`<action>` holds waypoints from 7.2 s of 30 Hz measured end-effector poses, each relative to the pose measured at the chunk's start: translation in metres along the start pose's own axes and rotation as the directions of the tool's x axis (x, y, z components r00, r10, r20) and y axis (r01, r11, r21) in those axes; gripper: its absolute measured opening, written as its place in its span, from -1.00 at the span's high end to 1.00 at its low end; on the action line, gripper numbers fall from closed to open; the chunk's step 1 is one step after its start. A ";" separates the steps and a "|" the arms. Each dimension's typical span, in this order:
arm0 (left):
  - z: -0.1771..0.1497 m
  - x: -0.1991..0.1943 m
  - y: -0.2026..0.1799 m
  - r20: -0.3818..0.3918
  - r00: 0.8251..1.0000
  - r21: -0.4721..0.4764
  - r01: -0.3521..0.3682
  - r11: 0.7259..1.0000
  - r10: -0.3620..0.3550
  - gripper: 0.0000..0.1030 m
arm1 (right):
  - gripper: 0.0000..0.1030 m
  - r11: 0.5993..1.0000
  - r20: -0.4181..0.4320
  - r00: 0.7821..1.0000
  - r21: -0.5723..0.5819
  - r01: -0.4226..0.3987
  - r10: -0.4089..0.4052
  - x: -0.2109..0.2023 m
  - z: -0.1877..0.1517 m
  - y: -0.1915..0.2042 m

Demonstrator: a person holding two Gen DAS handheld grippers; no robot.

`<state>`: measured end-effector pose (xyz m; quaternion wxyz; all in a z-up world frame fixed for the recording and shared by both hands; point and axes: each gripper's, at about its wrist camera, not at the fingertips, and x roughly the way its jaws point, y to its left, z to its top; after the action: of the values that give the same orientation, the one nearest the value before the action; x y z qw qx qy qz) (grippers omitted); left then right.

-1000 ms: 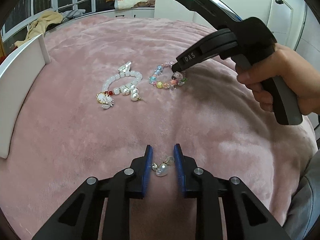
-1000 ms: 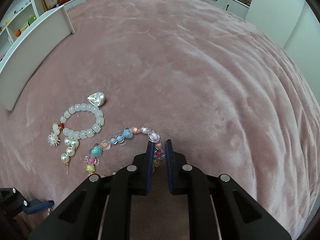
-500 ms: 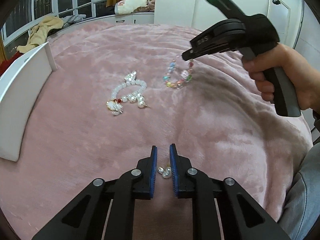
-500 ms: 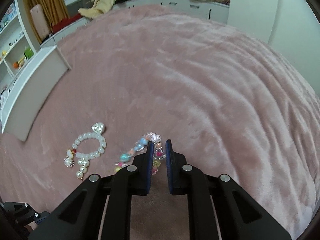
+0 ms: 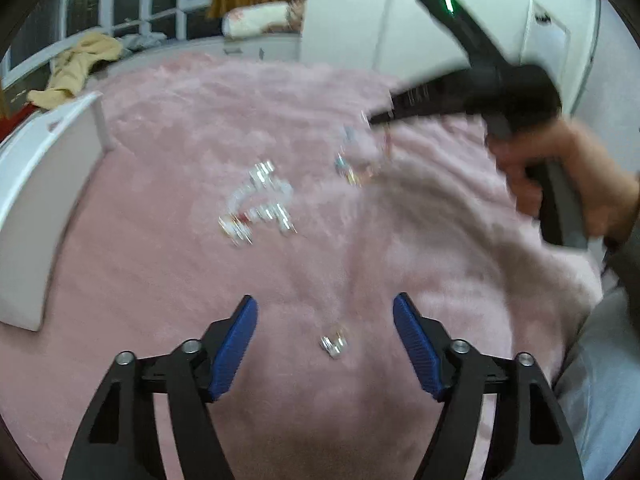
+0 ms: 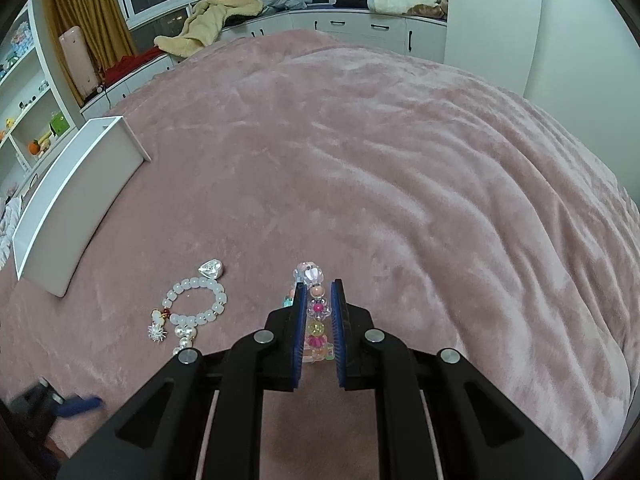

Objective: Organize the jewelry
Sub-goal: 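Lift and carry the earring and bracelet over the white box, then open both tools to release the earring and bracelet into the box, then move both tools back to the white bead bracelet, then grasp the bracelet's silver heart charm with the right tool while the left tool grasps the silver flower charm, then carry the silver charm and flower charm over the white box with both tools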

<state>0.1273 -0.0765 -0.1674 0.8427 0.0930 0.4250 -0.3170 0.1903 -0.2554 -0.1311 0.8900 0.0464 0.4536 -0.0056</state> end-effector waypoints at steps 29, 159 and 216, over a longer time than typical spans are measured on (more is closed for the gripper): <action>0.029 -0.054 0.046 0.078 0.986 0.007 -0.146 0.989 0.145 0.59 | 0.75 0.991 0.082 0.989 -0.059 -0.122 0.127 -0.053 0.031 0.065; 0.050 0.085 0.065 -0.059 0.991 -0.121 -0.128 0.984 0.122 0.58 | 0.68 0.966 -0.079 0.966 -0.068 -0.250 0.245 0.095 0.027 0.057; 0.059 -0.147 0.238 0.118 0.897 -0.267 -0.384 0.884 0.426 0.57 | 0.68 0.888 -0.024 0.954 -0.358 -0.288 0.300 0.007 0.128 0.287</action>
<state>0.2478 0.1512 -0.0438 0.9290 0.0507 0.3562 -0.0872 0.3121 0.0194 -0.0394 0.8811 -0.0481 0.4206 0.2110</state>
